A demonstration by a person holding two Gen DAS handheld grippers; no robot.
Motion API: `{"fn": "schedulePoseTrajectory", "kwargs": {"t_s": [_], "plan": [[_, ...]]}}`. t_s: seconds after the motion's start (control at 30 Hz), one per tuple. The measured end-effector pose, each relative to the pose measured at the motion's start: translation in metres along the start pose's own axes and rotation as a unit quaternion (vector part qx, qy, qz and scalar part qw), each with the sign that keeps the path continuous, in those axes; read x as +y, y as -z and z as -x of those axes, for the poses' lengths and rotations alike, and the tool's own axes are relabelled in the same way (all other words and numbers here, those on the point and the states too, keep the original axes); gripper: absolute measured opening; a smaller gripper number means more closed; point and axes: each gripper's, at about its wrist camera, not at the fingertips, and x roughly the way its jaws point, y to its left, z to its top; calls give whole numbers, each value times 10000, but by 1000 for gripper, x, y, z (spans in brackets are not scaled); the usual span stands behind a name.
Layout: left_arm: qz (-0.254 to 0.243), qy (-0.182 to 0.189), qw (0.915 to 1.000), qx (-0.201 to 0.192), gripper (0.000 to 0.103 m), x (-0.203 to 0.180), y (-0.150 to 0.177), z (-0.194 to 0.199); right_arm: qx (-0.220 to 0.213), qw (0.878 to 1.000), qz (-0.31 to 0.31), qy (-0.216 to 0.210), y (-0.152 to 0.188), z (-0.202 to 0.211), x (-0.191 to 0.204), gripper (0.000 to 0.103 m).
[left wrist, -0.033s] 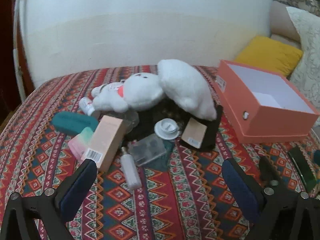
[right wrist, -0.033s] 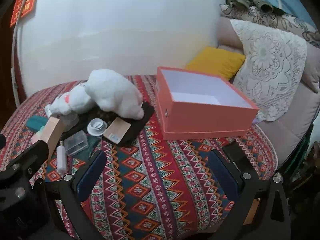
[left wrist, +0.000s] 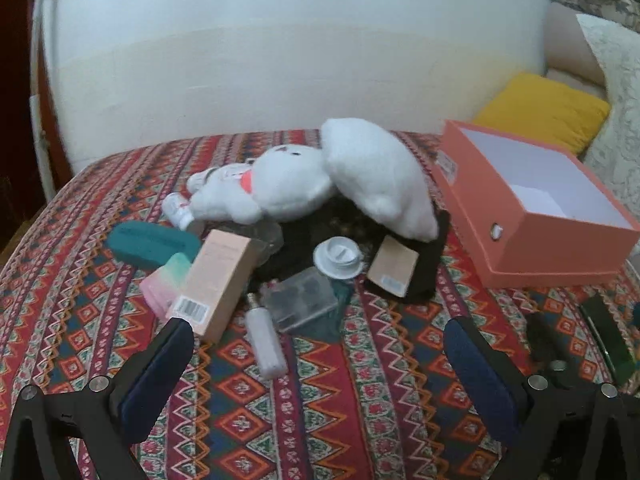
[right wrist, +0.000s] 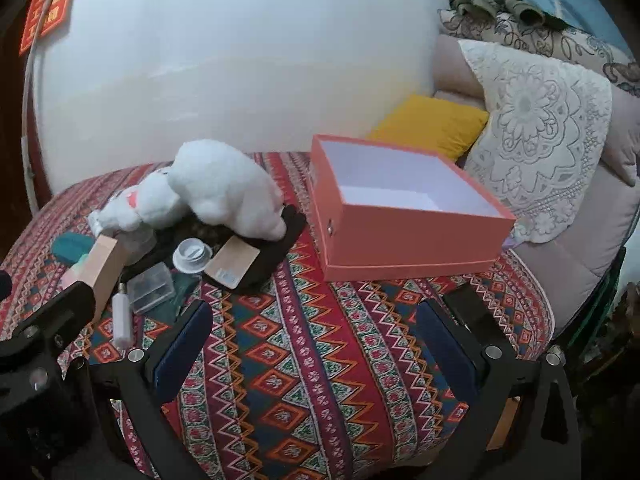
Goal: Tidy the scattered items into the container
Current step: 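Move both tools toward the scattered items beside the plush toy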
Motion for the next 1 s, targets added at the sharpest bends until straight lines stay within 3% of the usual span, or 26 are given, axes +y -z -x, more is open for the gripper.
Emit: {"fn": "schedulePoseTrajectory", "kwargs": {"t_s": [0.3, 1.0], "plan": [[-30, -155, 9996, -221, 103, 3, -2, 5, -28, 9997, -231, -54, -10, 3, -21, 103], [-49, -214, 9991, -375, 103, 7, -7, 10, -129, 9998, -102, 97, 0, 5, -1, 103]]}}
